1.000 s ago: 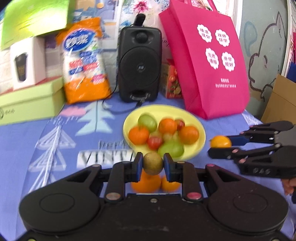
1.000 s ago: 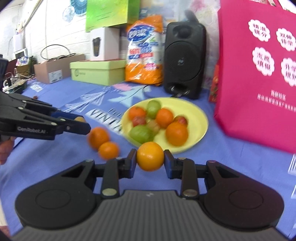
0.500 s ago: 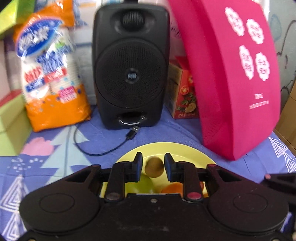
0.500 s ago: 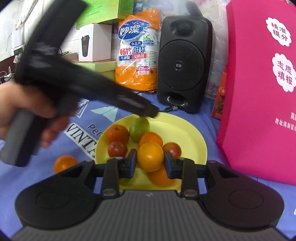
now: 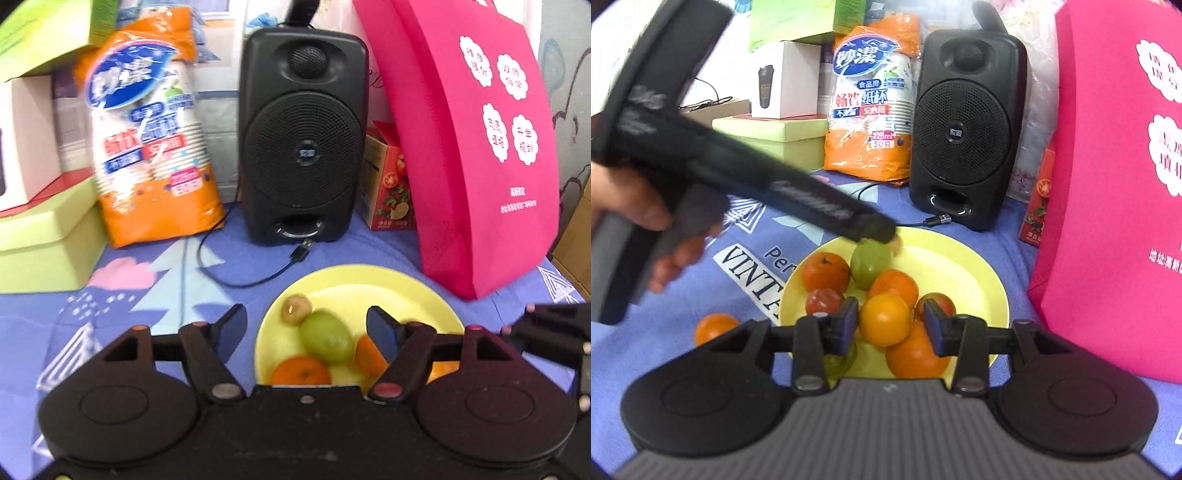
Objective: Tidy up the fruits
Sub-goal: 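Carry the kiwi and mandarin onto the yellow plate and open both tools, then withdraw both tools from the plate toward the last two fruits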
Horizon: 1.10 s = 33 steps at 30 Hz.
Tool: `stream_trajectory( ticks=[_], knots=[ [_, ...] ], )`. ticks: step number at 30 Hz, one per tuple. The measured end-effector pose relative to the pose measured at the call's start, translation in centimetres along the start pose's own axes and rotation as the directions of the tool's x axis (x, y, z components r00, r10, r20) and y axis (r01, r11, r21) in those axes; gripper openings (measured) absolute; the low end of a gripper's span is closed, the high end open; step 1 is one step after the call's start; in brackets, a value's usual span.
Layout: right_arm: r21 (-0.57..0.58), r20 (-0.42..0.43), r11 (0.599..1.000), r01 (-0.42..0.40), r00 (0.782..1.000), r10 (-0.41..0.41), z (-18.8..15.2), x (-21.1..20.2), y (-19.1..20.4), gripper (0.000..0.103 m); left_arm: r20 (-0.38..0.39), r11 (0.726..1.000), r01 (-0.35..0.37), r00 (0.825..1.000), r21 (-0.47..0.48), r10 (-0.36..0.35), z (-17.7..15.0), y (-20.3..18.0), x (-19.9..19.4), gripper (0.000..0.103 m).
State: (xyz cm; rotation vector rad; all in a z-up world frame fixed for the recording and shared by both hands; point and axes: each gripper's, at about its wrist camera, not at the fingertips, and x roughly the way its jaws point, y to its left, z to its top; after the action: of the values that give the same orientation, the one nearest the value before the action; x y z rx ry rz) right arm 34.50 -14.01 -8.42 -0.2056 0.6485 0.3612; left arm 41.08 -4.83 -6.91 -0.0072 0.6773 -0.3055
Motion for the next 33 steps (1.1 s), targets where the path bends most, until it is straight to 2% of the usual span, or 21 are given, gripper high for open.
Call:
stream_trajectory(
  ticks=[6,9,12,17,20,26,29,33],
  knots=[
    [-0.042,-0.019,0.999,0.021,1.000,-0.021,-1.1,-1.3,1.4,0.048,0.012,1.000,0.003,1.000,-0.026,-0.003,-1.7,1.6,-3.1,0.072],
    [-0.063,-0.031,0.997,0.052,0.998,-0.054,-1.7,-1.7,2.1,0.048,0.014,1.000,-0.003,1.000,-0.013,0.003,-2.9,1.7,-4.6,0.072],
    [-0.053,-0.017,0.997,0.053,0.998,-0.054,-2.2,-2.7,2.3,0.048,0.028,1.000,-0.009,1.000,0.001,0.009,-3.9,1.8,-5.8,0.072],
    [-0.021,0.004,0.999,0.030,1.000,-0.030,-3.8,-5.0,2.7,0.049,0.041,0.999,0.007,0.999,-0.048,-0.005,-6.5,2.6,-8.2,0.072],
    [0.019,0.019,1.000,0.021,1.000,-0.021,-5.0,-6.2,2.9,0.057,0.056,0.999,0.000,0.998,-0.053,0.003,-8.2,2.5,-9.6,0.072],
    [0.123,0.032,0.992,-0.026,0.999,0.022,-7.2,-7.9,4.0,0.061,0.097,0.997,-0.077,0.993,0.028,0.074,-11.6,0.5,-11.6,0.072],
    [0.123,0.029,0.991,-0.058,0.998,0.054,-7.5,-7.6,5.1,0.061,0.096,0.994,-0.087,0.992,0.059,0.082,-12.7,-0.6,-11.8,0.071],
    [0.087,0.019,0.992,-0.090,0.996,0.089,-7.5,-6.8,6.5,0.061,0.080,0.995,-0.086,0.993,0.049,0.082,-13.4,-1.1,-11.3,0.070]
  ],
)
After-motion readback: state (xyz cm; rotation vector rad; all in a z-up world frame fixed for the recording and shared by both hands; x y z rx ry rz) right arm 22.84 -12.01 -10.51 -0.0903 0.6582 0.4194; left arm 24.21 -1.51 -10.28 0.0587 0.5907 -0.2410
